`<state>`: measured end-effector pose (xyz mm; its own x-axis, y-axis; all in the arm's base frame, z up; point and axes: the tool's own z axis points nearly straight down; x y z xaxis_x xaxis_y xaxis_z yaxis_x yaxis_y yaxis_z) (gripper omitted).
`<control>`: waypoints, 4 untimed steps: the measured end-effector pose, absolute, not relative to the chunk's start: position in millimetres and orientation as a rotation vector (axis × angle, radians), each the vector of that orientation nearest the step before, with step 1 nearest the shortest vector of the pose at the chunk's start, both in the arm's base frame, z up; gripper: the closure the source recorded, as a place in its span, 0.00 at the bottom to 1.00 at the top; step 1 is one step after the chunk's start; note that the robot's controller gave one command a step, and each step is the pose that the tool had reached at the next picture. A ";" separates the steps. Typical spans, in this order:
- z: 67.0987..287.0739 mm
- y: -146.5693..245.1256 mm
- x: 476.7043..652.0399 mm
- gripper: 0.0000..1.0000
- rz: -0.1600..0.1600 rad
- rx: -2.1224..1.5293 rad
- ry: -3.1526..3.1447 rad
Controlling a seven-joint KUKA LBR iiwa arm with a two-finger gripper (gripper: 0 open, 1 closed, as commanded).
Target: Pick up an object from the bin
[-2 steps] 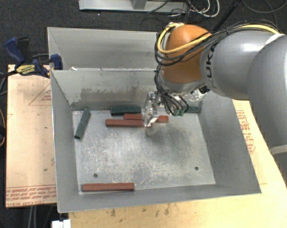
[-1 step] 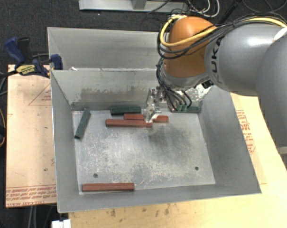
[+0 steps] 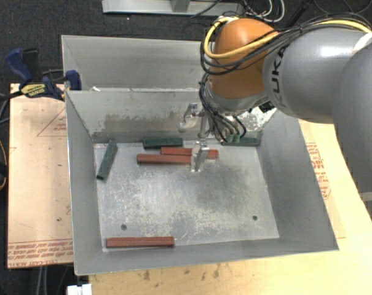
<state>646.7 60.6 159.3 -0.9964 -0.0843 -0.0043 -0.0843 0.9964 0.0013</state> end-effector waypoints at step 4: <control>232.2 45.7 643.4 1.00 0.002 -0.058 3.135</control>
Offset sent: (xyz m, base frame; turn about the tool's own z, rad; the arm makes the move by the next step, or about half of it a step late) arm 0.0104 -0.0100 -0.0893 0.0465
